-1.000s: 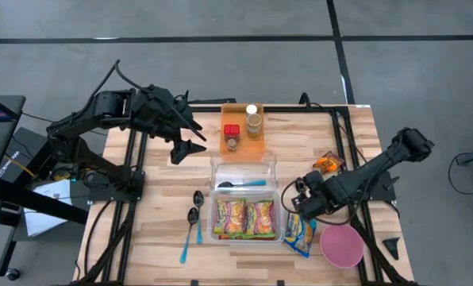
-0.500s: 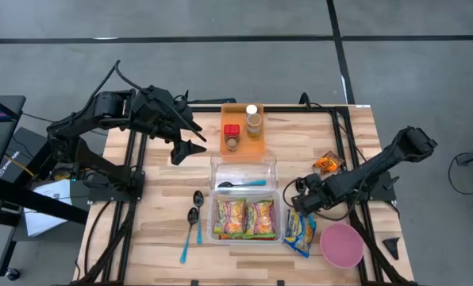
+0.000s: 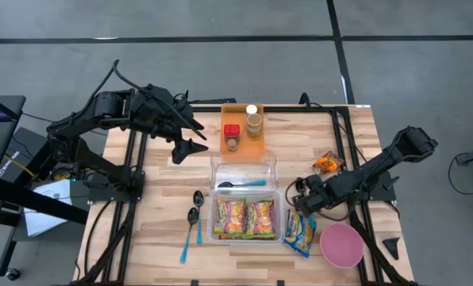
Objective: Pick & Place Food Item
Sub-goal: Put the blue spoon into the transparent bin
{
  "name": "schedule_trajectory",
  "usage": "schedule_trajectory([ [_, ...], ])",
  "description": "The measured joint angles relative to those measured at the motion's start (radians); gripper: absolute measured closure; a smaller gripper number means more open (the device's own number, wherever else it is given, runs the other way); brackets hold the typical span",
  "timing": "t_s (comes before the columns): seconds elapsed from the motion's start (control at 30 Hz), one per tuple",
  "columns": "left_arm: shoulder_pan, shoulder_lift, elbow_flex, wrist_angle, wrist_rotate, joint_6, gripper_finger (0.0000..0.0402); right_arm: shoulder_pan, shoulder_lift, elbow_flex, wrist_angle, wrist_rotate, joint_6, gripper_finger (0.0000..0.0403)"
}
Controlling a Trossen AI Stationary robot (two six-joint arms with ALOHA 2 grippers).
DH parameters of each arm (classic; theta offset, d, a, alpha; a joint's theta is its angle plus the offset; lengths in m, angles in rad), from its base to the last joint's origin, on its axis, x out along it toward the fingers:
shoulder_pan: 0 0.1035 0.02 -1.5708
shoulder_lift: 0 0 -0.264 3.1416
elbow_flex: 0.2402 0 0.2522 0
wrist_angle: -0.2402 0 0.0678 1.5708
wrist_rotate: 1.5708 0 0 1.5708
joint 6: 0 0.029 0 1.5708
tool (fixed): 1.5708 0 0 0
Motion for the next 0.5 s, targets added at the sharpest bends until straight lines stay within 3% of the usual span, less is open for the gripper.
schedule_trajectory([
  [0.17,0.0,0.0,0.0,0.01,0.0,0.0,0.0055,0.001,0.0,-0.016,-0.006,0.002,0.007,0.0172],
  [0.5,0.0,0.0,0.0,0.01,0.0,-0.001,0.0055,0.002,0.001,-0.02,-0.034,0.012,0.008,0.0371],
])
